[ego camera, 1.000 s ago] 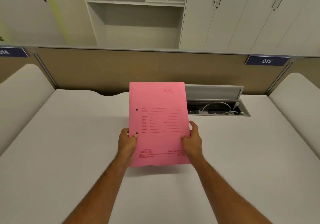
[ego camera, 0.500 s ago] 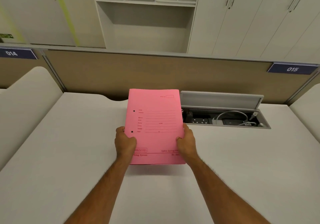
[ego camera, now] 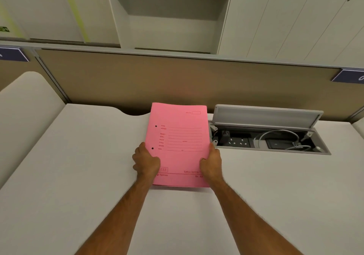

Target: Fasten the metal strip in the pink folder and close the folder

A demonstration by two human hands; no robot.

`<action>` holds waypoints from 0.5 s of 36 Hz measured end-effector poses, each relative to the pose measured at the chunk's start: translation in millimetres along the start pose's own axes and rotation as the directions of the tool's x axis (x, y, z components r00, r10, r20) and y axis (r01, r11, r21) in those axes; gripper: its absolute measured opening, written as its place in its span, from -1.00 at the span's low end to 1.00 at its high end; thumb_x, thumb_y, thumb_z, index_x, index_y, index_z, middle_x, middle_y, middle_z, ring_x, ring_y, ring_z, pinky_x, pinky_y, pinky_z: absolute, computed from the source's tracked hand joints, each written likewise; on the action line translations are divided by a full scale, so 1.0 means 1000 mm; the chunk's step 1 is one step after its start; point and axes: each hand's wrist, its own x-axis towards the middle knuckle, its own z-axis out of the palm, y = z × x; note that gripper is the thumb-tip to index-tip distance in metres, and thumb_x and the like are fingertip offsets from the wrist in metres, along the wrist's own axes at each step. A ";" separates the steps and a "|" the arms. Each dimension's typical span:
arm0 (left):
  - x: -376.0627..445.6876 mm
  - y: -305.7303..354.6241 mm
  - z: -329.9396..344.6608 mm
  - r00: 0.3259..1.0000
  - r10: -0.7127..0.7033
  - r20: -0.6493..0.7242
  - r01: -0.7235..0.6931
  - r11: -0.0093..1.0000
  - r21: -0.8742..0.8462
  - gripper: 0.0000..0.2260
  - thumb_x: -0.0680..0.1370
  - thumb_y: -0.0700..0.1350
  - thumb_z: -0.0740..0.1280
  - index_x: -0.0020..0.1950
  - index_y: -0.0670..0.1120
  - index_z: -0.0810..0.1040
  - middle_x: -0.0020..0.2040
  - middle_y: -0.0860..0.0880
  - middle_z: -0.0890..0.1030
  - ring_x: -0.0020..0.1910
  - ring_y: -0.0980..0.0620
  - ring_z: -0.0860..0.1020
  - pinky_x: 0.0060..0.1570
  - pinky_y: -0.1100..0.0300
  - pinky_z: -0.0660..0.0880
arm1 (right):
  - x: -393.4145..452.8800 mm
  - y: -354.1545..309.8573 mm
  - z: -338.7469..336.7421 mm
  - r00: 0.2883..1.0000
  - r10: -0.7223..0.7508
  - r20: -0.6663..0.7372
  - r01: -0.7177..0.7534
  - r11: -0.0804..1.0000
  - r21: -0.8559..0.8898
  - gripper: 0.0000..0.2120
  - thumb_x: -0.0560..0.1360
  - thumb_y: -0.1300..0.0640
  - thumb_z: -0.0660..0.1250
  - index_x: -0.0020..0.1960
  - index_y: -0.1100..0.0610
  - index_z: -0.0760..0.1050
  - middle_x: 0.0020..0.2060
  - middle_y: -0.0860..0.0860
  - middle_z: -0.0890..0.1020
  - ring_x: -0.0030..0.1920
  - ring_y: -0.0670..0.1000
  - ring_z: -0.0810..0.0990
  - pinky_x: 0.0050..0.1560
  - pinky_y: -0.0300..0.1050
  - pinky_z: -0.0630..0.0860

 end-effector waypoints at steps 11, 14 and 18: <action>0.019 -0.012 0.024 0.998 -0.068 0.004 0.067 0.985 0.158 -0.55 0.53 -0.27 0.34 0.41 -0.15 0.37 0.33 -0.18 0.46 0.33 -0.19 0.42 0.30 -0.19 0.37 | 0.013 0.005 0.014 0.999 0.046 -0.009 -0.046 0.997 -0.058 -0.47 0.49 0.48 0.16 0.44 0.25 0.34 0.23 0.21 0.46 0.26 0.22 0.49 0.32 0.12 0.53; 0.019 -0.012 0.025 0.998 -0.064 -0.002 0.063 0.982 0.179 -0.54 0.51 -0.28 0.35 0.40 -0.14 0.36 0.34 -0.16 0.45 0.34 -0.18 0.39 0.30 -0.19 0.35 | 0.011 0.006 0.015 0.997 0.072 -0.021 -0.073 0.995 -0.062 -0.53 0.50 0.44 0.19 0.39 0.25 0.37 0.24 0.21 0.44 0.29 0.22 0.44 0.33 0.14 0.51; 0.015 -0.008 0.025 1.000 -0.011 -0.022 0.015 0.974 0.226 -0.45 0.50 -0.25 0.37 0.46 -0.09 0.31 0.46 -0.14 0.34 0.45 -0.16 0.28 0.38 -0.23 0.28 | 0.006 0.007 0.013 0.993 0.071 -0.098 -0.089 0.975 -0.202 -0.50 0.51 0.26 0.32 0.43 0.19 0.35 0.35 0.17 0.39 0.36 0.19 0.33 0.36 0.18 0.39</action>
